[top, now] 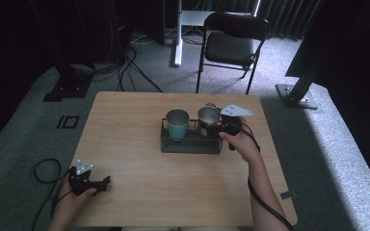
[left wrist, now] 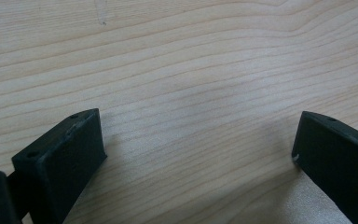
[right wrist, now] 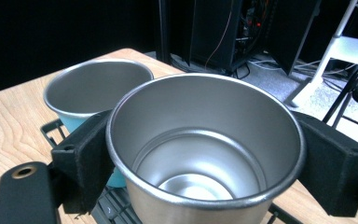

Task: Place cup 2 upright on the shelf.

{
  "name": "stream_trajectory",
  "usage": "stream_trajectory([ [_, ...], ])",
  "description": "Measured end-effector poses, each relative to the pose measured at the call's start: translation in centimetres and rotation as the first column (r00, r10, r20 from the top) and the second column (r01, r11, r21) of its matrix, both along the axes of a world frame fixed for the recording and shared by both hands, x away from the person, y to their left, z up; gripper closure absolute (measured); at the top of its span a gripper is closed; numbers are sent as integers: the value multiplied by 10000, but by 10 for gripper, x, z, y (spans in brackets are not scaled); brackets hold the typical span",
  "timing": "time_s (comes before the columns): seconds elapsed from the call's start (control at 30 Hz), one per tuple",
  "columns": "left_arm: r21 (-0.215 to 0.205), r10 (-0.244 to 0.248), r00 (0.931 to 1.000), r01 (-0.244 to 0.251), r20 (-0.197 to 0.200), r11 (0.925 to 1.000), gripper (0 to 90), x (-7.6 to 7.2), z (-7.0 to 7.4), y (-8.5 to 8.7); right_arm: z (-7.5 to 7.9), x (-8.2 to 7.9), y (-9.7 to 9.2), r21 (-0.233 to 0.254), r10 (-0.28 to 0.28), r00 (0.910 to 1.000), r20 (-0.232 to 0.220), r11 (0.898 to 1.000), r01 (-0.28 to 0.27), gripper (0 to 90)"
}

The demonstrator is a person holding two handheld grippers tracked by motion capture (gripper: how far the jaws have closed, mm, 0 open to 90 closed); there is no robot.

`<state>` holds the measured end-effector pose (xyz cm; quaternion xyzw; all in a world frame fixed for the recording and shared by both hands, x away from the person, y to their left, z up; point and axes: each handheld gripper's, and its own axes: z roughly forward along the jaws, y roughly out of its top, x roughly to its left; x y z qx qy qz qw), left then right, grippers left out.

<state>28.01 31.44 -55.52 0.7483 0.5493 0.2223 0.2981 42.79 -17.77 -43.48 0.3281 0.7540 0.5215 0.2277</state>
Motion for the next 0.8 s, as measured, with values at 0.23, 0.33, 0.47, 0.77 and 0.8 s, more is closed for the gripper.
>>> stream_trajectory([
  [0.23,3,1,10000,-1,-2,10000,28,0,0,0,-14,4,5,-17,61,9996,-293,10000,-62,135],
  [0.33,1,-1,10000,1,0,10000,28,0,0,0,-16,5,6,5,106,9994,-333,9999,-106,135],
  [0.47,4,-1,10000,1,-2,10000,28,0,0,0,-25,6,9,-188,141,9990,-429,9997,-149,135],
  [0.77,3,-2,10000,2,-4,10000,28,0,0,0,-35,7,13,-435,218,9981,-580,9988,-244,135],
  [0.8,2,-1,10000,1,-1,10000,28,0,0,0,-35,7,13,-470,219,9980,-589,9986,-247,135],
])
